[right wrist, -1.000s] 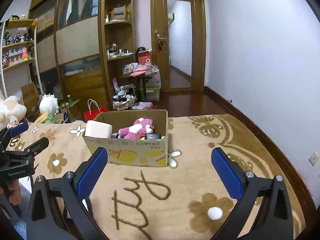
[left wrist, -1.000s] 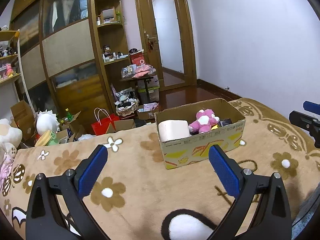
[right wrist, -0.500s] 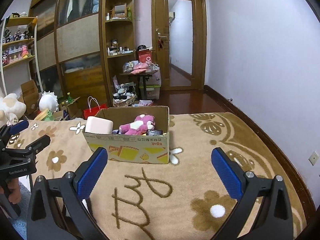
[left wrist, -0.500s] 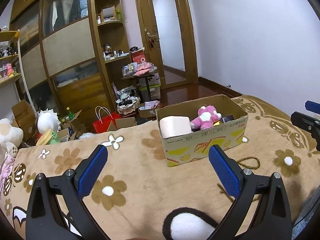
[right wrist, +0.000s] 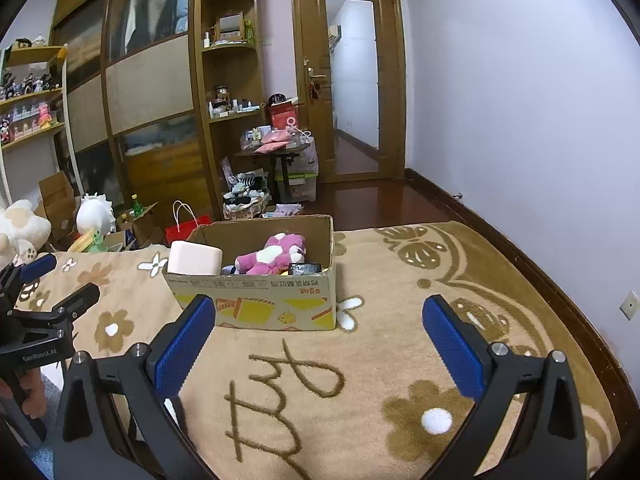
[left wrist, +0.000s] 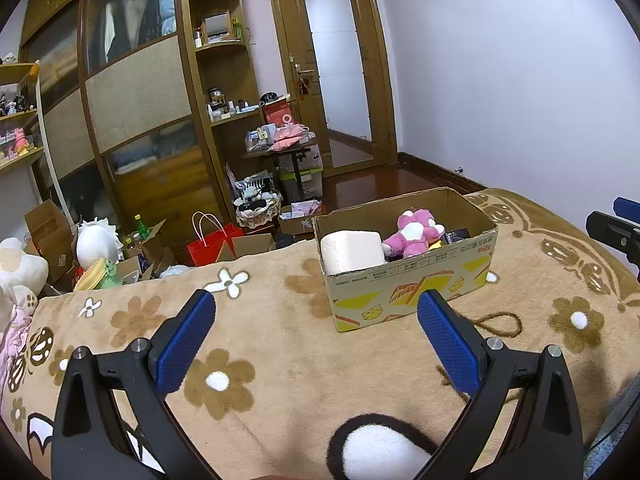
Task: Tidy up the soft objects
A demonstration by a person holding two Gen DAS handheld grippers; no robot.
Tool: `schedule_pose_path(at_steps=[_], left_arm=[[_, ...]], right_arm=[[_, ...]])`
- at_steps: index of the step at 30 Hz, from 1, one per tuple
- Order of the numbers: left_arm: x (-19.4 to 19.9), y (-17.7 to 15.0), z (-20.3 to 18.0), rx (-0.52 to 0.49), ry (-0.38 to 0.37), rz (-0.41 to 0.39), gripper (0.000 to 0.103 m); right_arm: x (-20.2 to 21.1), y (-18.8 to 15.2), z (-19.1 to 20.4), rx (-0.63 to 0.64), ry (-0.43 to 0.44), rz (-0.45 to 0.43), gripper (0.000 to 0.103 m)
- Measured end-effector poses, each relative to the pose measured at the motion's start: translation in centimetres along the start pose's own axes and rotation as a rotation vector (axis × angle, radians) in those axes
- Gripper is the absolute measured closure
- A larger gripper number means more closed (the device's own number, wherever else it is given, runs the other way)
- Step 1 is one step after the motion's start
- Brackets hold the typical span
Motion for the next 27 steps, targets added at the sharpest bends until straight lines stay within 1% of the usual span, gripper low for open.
schedule_pose_path(at_steps=[27], left_arm=[[0.0, -0.05, 0.18, 0.001, 0.003, 0.005, 0.003]], right_arm=[[0.14, 0.09, -0.04, -0.007, -0.004, -0.008, 0.0]])
Point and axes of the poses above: each gripper's, at about its wrist camera, not at the fingertips, and x roughly against the way its jaws point, z to its left, y to its top, the point moved 3 cm from there along -x, roughly the way its jaws point, and after that the axes turned 11 degrees about y, right-handed, at the moved point
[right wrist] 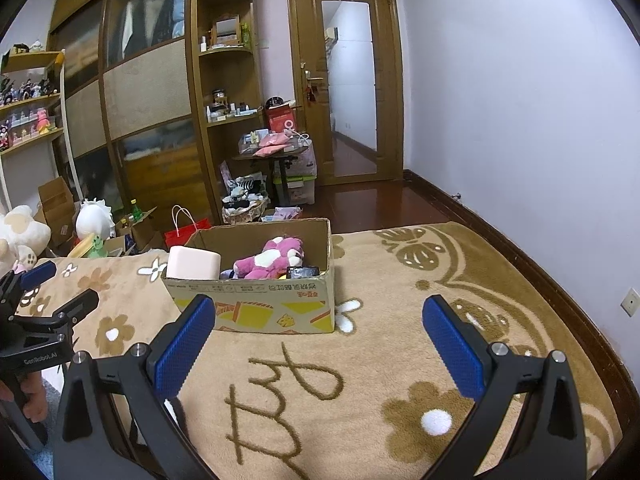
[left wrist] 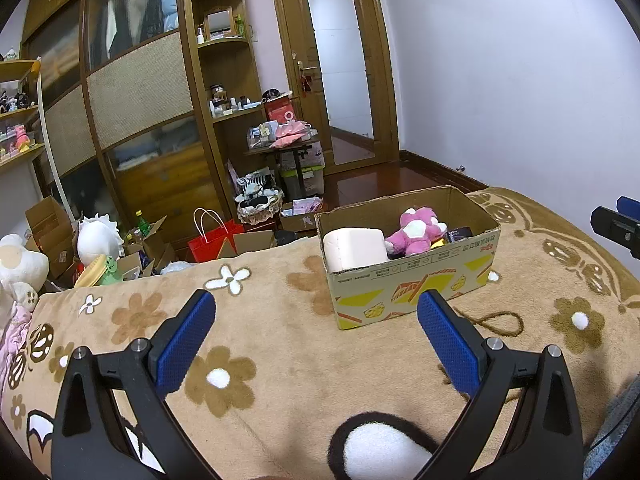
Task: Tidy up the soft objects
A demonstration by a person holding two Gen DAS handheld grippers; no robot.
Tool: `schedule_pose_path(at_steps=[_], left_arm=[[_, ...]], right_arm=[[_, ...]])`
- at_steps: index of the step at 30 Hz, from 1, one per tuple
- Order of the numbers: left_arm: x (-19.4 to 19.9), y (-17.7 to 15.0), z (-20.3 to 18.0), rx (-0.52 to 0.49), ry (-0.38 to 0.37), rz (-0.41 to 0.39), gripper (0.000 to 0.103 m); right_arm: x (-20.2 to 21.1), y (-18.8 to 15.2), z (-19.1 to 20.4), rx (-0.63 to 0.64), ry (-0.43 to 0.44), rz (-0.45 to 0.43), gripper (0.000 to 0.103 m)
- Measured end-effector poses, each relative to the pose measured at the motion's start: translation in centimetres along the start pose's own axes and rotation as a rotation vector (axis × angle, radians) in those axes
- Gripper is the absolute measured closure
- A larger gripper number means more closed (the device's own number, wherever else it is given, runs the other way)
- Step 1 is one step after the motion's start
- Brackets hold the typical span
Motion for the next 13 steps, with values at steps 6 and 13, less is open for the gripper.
schedule_pose_path(at_steps=[6, 13], left_arm=[[0.22, -0.15, 0.46, 0.019, 0.014, -0.006, 0.003], [0.05, -0.15, 0.51, 0.021, 0.011, 0.001, 0.003]], right_arm=[[0.08, 0.19, -0.07, -0.003, 0.0, -0.002, 0.0], [0.05, 0.18, -0.06, -0.003, -0.001, -0.002, 0.0]])
Point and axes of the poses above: each gripper's, at about its wrist camera, not at the fingertips, and x roughly against the way its jaws point, z to its left, y to its top, the point moved 3 cm from there along -x, roughly the way its jaws point, and after that the axes turned 11 degrees about y, right-handed, at the moved point
